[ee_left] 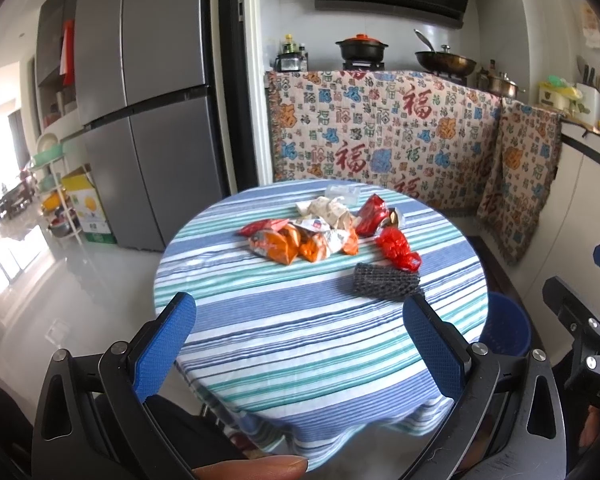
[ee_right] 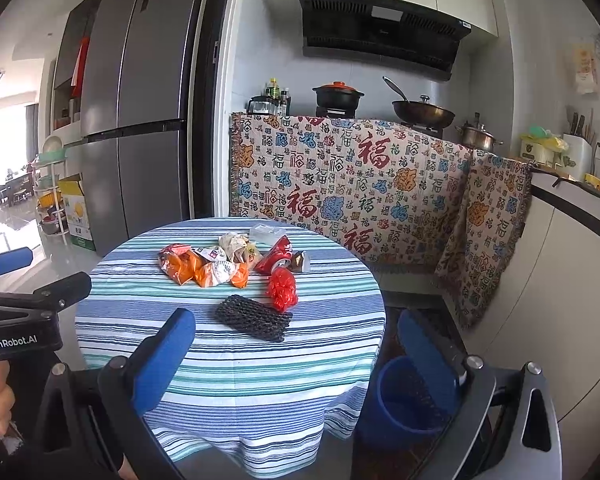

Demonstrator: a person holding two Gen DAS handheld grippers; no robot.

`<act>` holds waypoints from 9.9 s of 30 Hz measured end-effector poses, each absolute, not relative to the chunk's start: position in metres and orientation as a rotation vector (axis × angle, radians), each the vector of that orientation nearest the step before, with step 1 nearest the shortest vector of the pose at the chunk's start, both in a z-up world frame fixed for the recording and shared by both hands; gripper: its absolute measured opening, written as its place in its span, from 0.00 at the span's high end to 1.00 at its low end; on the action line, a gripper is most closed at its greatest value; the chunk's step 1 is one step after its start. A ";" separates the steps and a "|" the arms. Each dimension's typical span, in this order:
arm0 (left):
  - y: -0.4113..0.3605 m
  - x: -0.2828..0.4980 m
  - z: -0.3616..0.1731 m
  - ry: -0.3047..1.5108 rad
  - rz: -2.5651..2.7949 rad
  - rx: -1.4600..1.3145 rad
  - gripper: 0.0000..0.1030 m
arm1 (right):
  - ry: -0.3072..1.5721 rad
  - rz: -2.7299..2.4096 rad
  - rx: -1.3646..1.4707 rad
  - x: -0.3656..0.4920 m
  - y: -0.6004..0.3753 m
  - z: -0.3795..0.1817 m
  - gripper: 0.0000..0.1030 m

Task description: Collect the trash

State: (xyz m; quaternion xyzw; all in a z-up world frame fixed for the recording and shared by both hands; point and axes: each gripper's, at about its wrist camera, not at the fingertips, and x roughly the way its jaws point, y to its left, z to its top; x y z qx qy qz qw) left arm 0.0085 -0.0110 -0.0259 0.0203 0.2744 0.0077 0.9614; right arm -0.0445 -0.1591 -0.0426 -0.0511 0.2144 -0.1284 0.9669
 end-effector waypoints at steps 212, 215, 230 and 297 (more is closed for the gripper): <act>-0.337 0.197 -0.144 0.850 -0.855 -0.036 0.11 | 0.856 -0.337 0.115 0.087 -0.558 -0.173 0.39; -0.274 0.176 -0.123 0.807 -0.774 -0.059 0.09 | 0.770 -0.301 0.076 0.097 -0.520 -0.143 0.39; 0.024 0.159 -0.158 0.856 -0.197 -0.044 0.08 | 0.728 0.157 -0.047 0.192 -0.276 -0.146 0.39; 0.086 0.266 -0.177 0.816 -0.186 0.053 0.00 | 0.962 0.287 -0.157 0.258 -0.217 -0.193 0.65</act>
